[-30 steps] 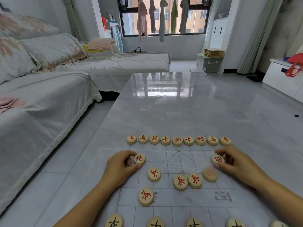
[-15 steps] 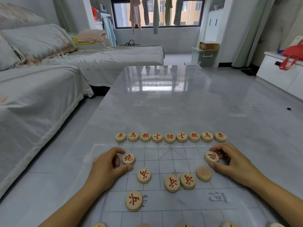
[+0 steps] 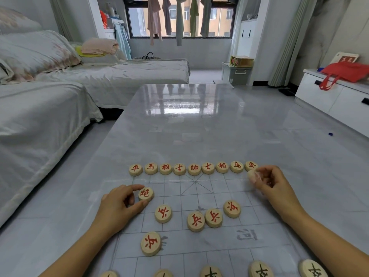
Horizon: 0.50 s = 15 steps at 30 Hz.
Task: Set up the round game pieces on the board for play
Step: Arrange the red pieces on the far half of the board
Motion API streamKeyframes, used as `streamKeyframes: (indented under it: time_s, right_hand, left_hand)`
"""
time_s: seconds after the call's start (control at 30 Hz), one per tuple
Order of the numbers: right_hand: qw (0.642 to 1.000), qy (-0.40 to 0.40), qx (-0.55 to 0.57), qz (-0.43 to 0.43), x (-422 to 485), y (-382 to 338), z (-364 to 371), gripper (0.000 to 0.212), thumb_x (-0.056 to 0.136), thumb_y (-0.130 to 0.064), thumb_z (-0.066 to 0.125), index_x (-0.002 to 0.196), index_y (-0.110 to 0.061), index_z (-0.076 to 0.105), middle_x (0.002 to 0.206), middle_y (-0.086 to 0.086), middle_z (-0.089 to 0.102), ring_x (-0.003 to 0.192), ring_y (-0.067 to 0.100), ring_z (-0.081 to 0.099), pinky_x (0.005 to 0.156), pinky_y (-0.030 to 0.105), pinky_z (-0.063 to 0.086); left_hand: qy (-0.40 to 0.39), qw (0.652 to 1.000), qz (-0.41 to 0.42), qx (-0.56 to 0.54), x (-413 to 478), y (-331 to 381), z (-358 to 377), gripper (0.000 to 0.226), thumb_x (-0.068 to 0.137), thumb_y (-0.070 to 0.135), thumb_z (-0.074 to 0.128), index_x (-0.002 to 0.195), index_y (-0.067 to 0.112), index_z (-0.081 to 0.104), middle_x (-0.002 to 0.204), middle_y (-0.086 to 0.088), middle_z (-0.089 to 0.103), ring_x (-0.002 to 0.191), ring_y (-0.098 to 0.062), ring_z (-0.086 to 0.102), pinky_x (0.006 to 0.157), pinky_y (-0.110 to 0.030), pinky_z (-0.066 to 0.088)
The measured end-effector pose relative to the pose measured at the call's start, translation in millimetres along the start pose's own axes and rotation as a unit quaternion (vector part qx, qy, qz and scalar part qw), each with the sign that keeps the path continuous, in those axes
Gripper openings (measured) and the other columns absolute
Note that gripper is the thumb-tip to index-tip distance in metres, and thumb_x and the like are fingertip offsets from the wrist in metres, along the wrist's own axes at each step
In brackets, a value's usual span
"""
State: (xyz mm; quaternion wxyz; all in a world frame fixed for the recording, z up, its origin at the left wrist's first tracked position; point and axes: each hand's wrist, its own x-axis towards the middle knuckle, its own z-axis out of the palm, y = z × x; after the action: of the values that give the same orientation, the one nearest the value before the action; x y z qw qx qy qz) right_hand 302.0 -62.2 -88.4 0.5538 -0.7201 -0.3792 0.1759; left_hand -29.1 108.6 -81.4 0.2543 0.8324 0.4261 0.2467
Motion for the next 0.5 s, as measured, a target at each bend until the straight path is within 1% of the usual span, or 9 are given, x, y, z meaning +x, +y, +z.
streamKeyframes:
  time_s: [0.03,0.1,0.17,0.2,0.27,0.33,0.4,0.5]
  right_hand:
    - [1.0,0.008,0.02,-0.001,-0.9,-1.9,-0.7,0.023,0.073,-0.044,0.064,0.092,-0.036,0.056,0.087,-0.002,0.054,0.076,0.015,0.051,0.066,0.026,0.043]
    - [0.999,0.016,0.029,-0.01,-3.2,-4.2,-1.3,0.028,0.069,-0.053,0.058,0.092,-0.038,0.059,0.088,-0.002,0.056,0.076,0.01,0.053,0.066,0.023,0.042]
    - [1.0,0.017,0.009,-0.015,-4.0,-4.0,0.3,0.027,0.071,-0.05,0.061,0.093,-0.034,0.06,0.088,-0.002,0.056,0.074,0.004,0.052,0.066,0.016,0.041]
    - [1.0,0.013,-0.02,-0.018,-3.5,-2.8,1.3,0.024,0.073,-0.044,0.065,0.092,-0.031,0.06,0.088,-0.002,0.055,0.073,0.005,0.051,0.065,0.013,0.041]
    - [0.991,-0.017,-0.131,-0.036,-2.1,-0.6,4.3,0.022,0.075,-0.034,0.073,0.088,-0.029,0.057,0.089,-0.003,0.053,0.076,0.007,0.049,0.063,0.014,0.039]
    - [0.967,-0.065,-0.24,-0.059,-1.8,0.1,9.3,0.028,0.071,-0.038,0.076,0.086,-0.026,0.054,0.088,-0.007,0.051,0.08,0.007,0.047,0.064,0.019,0.038]
    - [0.958,-0.077,-0.27,-0.059,-1.8,-0.3,11.8,0.035,0.069,-0.044,0.076,0.086,-0.023,0.052,0.087,-0.008,0.05,0.081,0.007,0.045,0.063,0.02,0.036]
    - [0.963,-0.082,-0.25,-0.053,-2.4,-0.3,9.0,0.037,0.07,-0.045,0.075,0.092,-0.027,0.051,0.091,-0.012,0.047,0.085,0.005,0.045,0.065,0.017,0.035]
  left_hand:
    - [0.001,1.0,0.0,-0.001,-0.3,0.1,-0.2,0.031,0.077,0.03,0.071,0.107,0.031,0.061,0.071,0.001,0.055,0.071,-0.015,0.05,0.073,-0.04,0.043]
    - [0.001,1.0,-0.001,-0.002,-0.6,0.4,-0.3,0.032,0.077,0.029,0.071,0.108,0.03,0.061,0.07,0.001,0.055,0.071,-0.015,0.05,0.074,-0.041,0.043]
    - [0.001,1.0,-0.002,0.0,-0.8,0.4,-0.7,0.033,0.078,0.029,0.071,0.109,0.029,0.062,0.07,0.001,0.055,0.072,-0.015,0.05,0.074,-0.041,0.044]
    - [0.002,1.0,-0.002,0.001,-0.7,0.4,-0.8,0.033,0.078,0.029,0.071,0.11,0.028,0.062,0.071,0.001,0.055,0.072,-0.015,0.05,0.074,-0.041,0.044]
    - [0.002,1.0,-0.002,0.003,-0.6,0.4,-0.6,0.034,0.078,0.028,0.071,0.111,0.028,0.062,0.071,0.0,0.055,0.072,-0.015,0.051,0.074,-0.042,0.044]
    - [0.0,1.0,0.0,0.004,-0.7,0.4,-0.3,0.034,0.079,0.028,0.07,0.112,0.028,0.061,0.072,0.0,0.055,0.072,-0.016,0.051,0.074,-0.042,0.044]
    - [0.0,1.0,0.003,0.004,-0.5,0.2,-0.1,0.034,0.079,0.029,0.069,0.112,0.028,0.061,0.072,0.0,0.055,0.072,-0.015,0.05,0.074,-0.041,0.043]
    - [0.003,1.0,0.004,0.0,-0.1,-0.2,0.4,0.034,0.079,0.028,0.07,0.112,0.027,0.062,0.071,0.0,0.055,0.071,-0.015,0.05,0.074,-0.04,0.043]
